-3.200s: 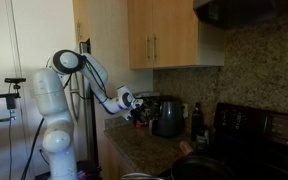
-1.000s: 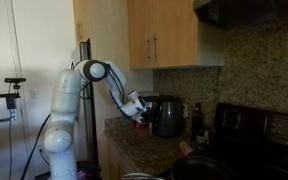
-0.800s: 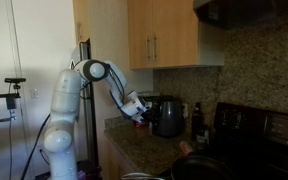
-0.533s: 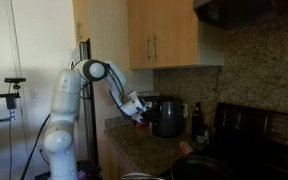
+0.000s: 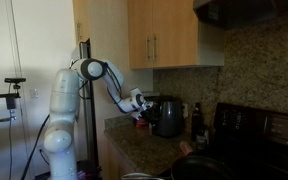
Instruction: Open the basket of the air fryer
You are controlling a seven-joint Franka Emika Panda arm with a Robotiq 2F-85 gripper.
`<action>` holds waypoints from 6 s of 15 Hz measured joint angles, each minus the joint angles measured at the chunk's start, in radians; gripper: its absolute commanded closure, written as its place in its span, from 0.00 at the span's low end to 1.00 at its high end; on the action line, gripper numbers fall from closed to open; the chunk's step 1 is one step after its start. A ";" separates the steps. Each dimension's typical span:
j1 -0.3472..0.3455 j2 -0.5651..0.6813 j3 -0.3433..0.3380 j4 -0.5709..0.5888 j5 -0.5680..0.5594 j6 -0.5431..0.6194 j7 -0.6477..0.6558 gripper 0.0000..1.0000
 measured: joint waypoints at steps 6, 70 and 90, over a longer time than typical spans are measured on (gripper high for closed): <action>0.004 -0.054 -0.016 -0.027 -0.202 0.042 0.133 0.00; -0.001 0.032 -0.025 -0.005 -0.171 0.129 0.231 0.75; -0.005 -0.069 0.015 -0.122 -0.005 0.130 0.024 0.90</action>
